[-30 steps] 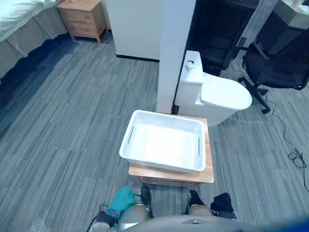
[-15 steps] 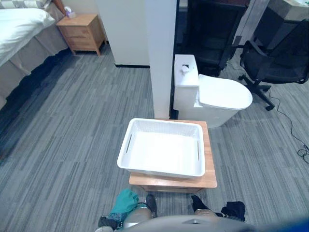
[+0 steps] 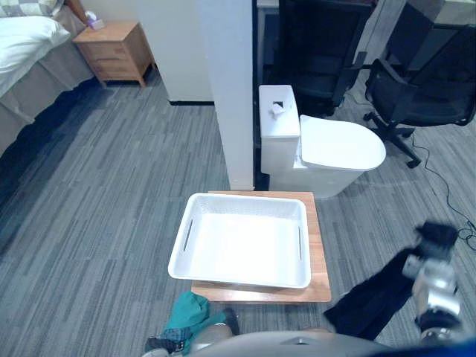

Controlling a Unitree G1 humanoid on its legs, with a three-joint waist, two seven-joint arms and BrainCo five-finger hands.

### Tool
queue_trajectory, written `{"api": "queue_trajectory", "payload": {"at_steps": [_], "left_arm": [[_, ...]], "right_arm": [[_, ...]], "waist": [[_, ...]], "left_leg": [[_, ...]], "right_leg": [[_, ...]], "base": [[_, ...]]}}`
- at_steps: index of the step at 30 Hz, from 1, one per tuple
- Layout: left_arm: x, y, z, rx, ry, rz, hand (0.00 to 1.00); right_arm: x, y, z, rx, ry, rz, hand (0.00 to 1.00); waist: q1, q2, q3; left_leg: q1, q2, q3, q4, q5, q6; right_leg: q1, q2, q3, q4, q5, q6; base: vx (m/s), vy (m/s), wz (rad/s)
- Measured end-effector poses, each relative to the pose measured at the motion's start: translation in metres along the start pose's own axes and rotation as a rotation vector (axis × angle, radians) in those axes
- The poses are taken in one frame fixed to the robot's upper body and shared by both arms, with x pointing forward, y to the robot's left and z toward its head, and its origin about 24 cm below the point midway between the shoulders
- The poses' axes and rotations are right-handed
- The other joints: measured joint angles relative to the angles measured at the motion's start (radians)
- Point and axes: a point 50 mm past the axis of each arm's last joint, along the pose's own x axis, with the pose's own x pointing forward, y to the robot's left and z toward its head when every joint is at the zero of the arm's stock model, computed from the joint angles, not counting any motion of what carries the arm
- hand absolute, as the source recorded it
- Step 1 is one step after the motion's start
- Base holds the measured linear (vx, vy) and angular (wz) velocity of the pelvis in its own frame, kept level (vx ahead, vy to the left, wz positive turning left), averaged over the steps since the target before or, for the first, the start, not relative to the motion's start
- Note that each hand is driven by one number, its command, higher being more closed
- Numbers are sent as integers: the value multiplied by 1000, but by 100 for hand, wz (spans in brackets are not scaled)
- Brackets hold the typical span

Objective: Tidy the bed and pick cloth on bed and put in laundry

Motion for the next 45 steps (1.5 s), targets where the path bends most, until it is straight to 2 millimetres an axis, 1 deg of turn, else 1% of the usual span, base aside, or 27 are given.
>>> {"api": "queue_trajectory", "payload": {"at_steps": [2,3,7,8,9,10,11,12,13,15,16,17,18,20,21,22,24,25,26,27,28,29,30,34,36,41,45], "left_arm": [[0,2,1,14,-15,0,100],[0,2,4,12,-32,3,100],[0,3,5,9,-44,5,100],[0,2,6,8,-45,5,100],[-1,2,6,7,-45,6,100],[-1,2,6,7,-45,7,100],[-1,2,5,7,-44,8,100],[-1,0,6,0,-46,4,100],[-2,-2,7,-4,-51,2,100],[-2,-6,13,-15,-73,-5,100],[-2,-6,14,-16,-75,-6,100],[-2,-6,13,-16,-74,-6,100],[-2,-6,13,-17,-73,-5,100],[-2,-6,12,-39,-62,-3,100],[-2,-5,12,-44,-61,-1,100],[-2,-4,12,-53,-58,8,100],[-2,-4,11,-62,-54,15,100],[-2,-4,9,-62,-49,17,100],[-3,-4,8,-62,-45,20,100],[-3,-3,7,-61,-42,26,100],[-3,-3,7,-60,-39,28,100],[-3,-2,3,-57,-28,32,100],[-3,-1,2,-55,-20,42,100],[-2,1,5,-68,-25,53,100],[-1,-1,11,-92,-34,49,100],[1,-4,22,-99,-60,42,100],[1,-6,23,-92,-63,39,100]], "right_arm": [[4,10,38,-13,-148,5,100],[2,14,53,-15,-209,10,100],[-5,29,90,-44,-372,42,100],[-7,31,97,-40,-400,44,100],[-14,33,112,-52,-476,46,100],[-17,34,117,-50,-502,51,100],[-22,37,128,-51,-551,58,100],[-24,39,141,-48,-600,53,100],[-26,39,147,-35,-623,49,100],[-34,38,175,16,-724,36,100],[-37,39,182,22,-752,31,100],[-40,40,196,34,-799,21,100],[-41,41,203,40,-820,15,100],[-48,45,233,67,-916,12,100],[-50,46,243,70,-949,14,100],[-63,49,275,89,-1063,20,100],[-73,51,297,108,-1140,24,100],[-83,51,316,125,-1211,16,100],[-90,49,327,139,-1251,10,100],[-99,47,343,154,-1311,6,100],[-104,46,350,166,-1339,4,100],[-114,45,362,189,-1392,6,100],[-123,45,370,197,-1439,11,100],[-140,55,381,200,-1516,65,100],[-151,69,387,235,-1527,140,100],[-164,86,394,240,-1547,213,100],[-163,88,394,241,-1538,229,100]], "waist": [[-1,-3,-2],[-2,-3,-2],[-4,2,-4],[-4,3,-4],[-6,6,-5],[-6,6,-5],[-9,8,-5],[-10,18,-6],[-10,24,-6],[-10,32,-9],[-12,32,-9],[-12,31,-10],[-11,31,-10],[-8,33,-10],[-7,34,-10],[-5,33,-11],[-6,39,-11],[-4,48,-16],[-2,50,-18],[0,50,-20],[1,50,-22],[2,47,-25],[6,40,-31],[26,12,-54],[31,2,-61],[41,0,-62],[44,-1,-63]], "left_leg": [[0,3,-18,0,0,0],[0,7,-24,1,0,0],[0,21,-29,1,4,3],[0,21,-29,1,4,4],[0,21,-29,3,10,7],[0,22,-30,5,14,7],[0,23,-31,6,20,7],[-2,31,-34,6,21,6],[-3,36,-36,6,22,6],[-17,44,-49,4,25,5],[-23,45,-49,3,25,5],[-32,47,-49,1,33,6],[-36,48,-49,1,37,7],[-40,48,-48,0,47,5],[-41,48,-48,0,49,4],[-52,46,-44,0,56,-8],[-62,51,-45,0,66,-14],[-70,62,-46,0,72,-23],[-71,69,-46,-1,78,-32],[-71,75,-47,0,80,-34],[-72,79,-46,0,80,-34],[-73,83,-46,0,89,-39],[-76,86,-47,0,94,-37],[-92,89,-47,0,99,-34],[-95,88,-47,0,100,-32],[-97,91,-48,0,102,-30],[-97,96,-50,0,103,-30]], "right_leg": [[-1,5,-10,13,2,1],[-1,9,-24,23,4,0],[-4,24,-31,31,30,-8],[-4,24,-31,31,31,-9],[-4,24,-31,31,38,-10],[-4,24,-32,31,42,-12],[-5,25,-31,31,49,-13],[-11,32,-30,30,61,-22],[-12,36,-30,29,68,-25],[-24,46,-30,29,76,-29],[-30,46,-29,28,76,-29],[-37,47,-26,27,76,-30],[-38,48,-26,24,76,-30],[-37,51,-26,12,74,-35],[-38,51,-26,7,70,-39],[-44,50,-26,-3,48,-53],[-53,51,-26,-2,33,-60],[-69,60,-26,7,29,-62],[-70,65,-26,7,27,-59],[-70,72,-26,6,28,-60],[-70,74,-26,5,28,-61],[-70,78,-26,5,29,-62],[-72,82,-26,3,32,-67],[-84,85,-26,-1,40,-74],[-88,85,-26,-1,48,-83],[-87,89,-27,-1,52,-82],[-87,95,-27,1,54,-79]], "base": [[68,-9,17],[53,-10,24],[17,2,6],[15,12,-4],[0,0,0],[0,0,0],[-55,14,-4],[-67,15,-5],[-93,11,-5],[-117,2,3],[-137,-10,-1],[-111,-14,-6],[-146,-32,-7],[-168,-44,-4],[-240,-64,-7],[-211,-61,-4],[-184,-63,1],[-149,-65,4],[-157,-70,1],[-109,-56,1],[-93,-41,0],[-65,-25,0],[-51,-15,0],[0,0,0],[0,0,0],[0,0,0],[0,0,0]]}}
